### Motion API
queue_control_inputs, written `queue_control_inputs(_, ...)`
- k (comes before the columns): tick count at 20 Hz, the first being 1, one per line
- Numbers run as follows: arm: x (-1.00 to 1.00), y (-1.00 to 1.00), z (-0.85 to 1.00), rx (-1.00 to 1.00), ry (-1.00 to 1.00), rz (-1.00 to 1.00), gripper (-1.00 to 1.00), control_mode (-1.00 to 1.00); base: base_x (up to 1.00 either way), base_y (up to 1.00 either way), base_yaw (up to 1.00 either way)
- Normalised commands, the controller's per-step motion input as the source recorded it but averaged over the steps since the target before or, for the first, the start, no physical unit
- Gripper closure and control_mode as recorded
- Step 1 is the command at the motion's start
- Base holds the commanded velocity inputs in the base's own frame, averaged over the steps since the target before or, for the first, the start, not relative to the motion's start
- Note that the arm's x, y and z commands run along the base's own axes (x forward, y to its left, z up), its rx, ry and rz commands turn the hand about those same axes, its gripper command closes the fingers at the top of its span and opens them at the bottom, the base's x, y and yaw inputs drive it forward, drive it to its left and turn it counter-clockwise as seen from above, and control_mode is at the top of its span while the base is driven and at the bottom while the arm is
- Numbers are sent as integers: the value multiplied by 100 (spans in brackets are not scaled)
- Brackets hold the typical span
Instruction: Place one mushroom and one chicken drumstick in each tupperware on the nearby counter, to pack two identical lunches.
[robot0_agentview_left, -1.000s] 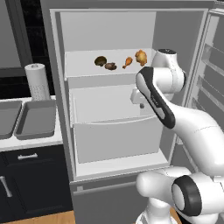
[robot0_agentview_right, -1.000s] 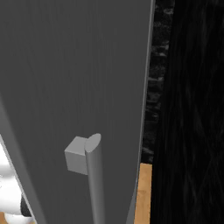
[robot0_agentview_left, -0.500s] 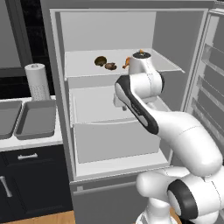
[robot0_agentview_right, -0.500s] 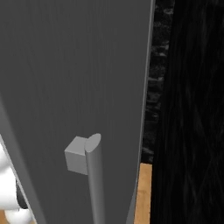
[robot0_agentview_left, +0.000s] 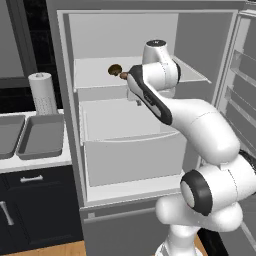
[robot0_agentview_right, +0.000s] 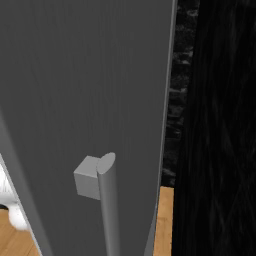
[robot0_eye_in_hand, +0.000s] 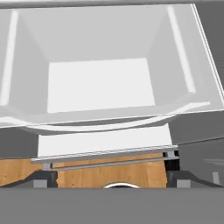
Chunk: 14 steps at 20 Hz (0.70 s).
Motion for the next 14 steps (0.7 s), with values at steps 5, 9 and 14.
queue_control_inputs(5,32,-13,28,3,-11,0,-100,-100,0,0,0)
queue_control_inputs(9,20,-21,50,3,-8,0,-100,-100,0,0,0)
queue_control_inputs(14,37,-18,47,6,-3,0,-100,-100,0,0,0)
